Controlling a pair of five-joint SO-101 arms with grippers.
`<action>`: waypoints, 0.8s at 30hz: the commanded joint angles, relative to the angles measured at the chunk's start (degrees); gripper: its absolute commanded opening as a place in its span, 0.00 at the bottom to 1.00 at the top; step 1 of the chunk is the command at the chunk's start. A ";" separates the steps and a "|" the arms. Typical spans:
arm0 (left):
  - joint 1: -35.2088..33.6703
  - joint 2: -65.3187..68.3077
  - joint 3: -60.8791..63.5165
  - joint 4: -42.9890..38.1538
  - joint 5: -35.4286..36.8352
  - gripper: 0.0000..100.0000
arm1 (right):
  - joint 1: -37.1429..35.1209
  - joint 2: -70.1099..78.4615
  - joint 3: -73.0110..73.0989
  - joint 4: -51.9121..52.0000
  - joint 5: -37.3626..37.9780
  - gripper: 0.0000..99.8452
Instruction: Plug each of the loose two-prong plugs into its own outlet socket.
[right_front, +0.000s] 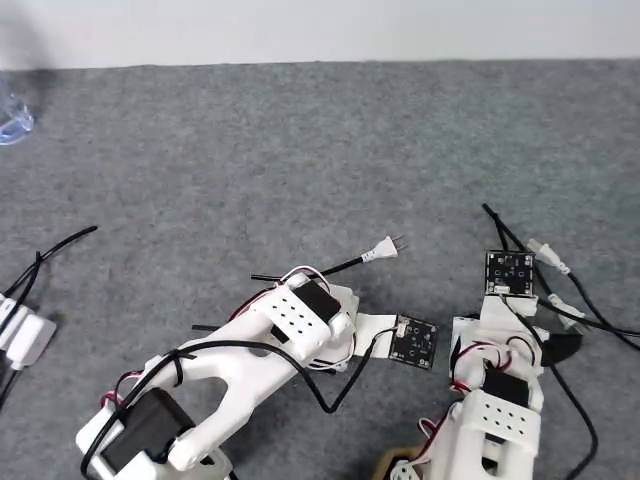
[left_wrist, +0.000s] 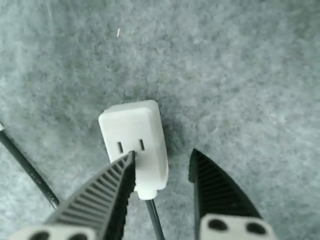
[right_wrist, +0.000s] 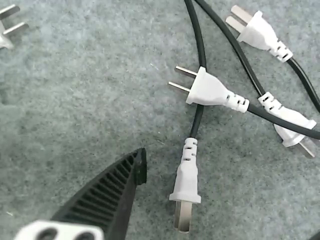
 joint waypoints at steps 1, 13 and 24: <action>-1.32 -0.35 -0.57 -4.04 1.41 0.17 | 0.31 -0.84 -2.46 -1.10 -0.18 0.52; -1.58 6.42 -3.56 -4.75 1.67 0.17 | 0.22 -0.84 -2.37 -1.10 -0.18 0.52; 2.29 11.87 -8.66 7.56 -0.44 0.16 | 0.22 -0.84 -2.37 -1.10 -0.18 0.52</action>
